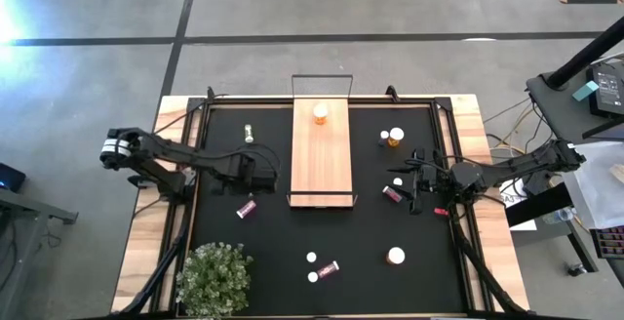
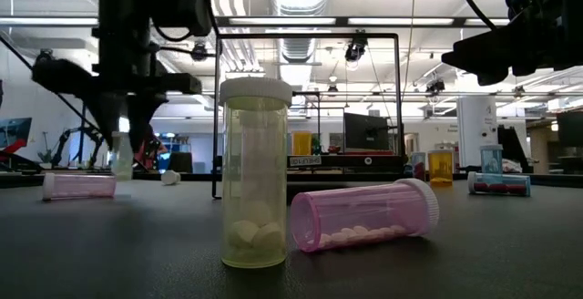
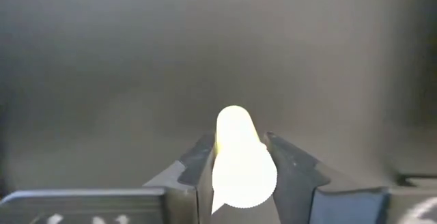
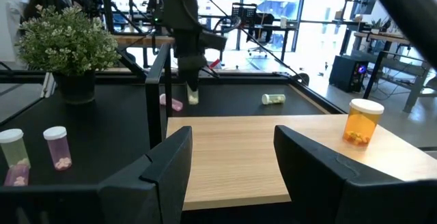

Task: Pick and place medicine bottles onto shelf by color
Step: Put the middle left yellow medicine bottle on the shelf

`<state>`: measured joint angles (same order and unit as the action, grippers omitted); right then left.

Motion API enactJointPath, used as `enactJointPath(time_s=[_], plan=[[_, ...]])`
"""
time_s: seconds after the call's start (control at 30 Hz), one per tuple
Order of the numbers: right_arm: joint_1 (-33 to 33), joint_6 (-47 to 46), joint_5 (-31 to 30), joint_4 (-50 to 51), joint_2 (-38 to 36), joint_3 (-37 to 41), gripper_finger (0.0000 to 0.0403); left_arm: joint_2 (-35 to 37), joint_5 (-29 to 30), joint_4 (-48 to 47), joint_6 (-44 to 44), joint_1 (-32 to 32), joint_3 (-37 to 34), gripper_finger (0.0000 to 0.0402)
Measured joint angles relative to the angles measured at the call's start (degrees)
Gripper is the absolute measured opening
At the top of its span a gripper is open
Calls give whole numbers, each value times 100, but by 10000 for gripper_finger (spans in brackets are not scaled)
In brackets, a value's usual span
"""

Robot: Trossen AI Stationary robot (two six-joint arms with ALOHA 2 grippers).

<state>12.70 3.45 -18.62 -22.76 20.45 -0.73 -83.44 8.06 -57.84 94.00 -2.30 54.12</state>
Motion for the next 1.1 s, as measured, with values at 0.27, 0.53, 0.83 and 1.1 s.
enactJointPath(time_s=[0.27, 0.53, 0.83, 1.1], plan=[[-1, 1, -1, 0, 0, 0, 199, -30, 350, -127, -1098, 538, 440, 93], [1, 0, 1, 1, 0, 0, 199, -562, 442, -165, -2349, 1057, 1162, 93], [0, 1, 1, 2, 0, 0, 199, -1196, 600, -261, -3623, 1358, 2266, 94], [1, 1, 1, 0, 0, -1, 199, -1868, 687, -261, -4662, 1587, 3070, 94]])
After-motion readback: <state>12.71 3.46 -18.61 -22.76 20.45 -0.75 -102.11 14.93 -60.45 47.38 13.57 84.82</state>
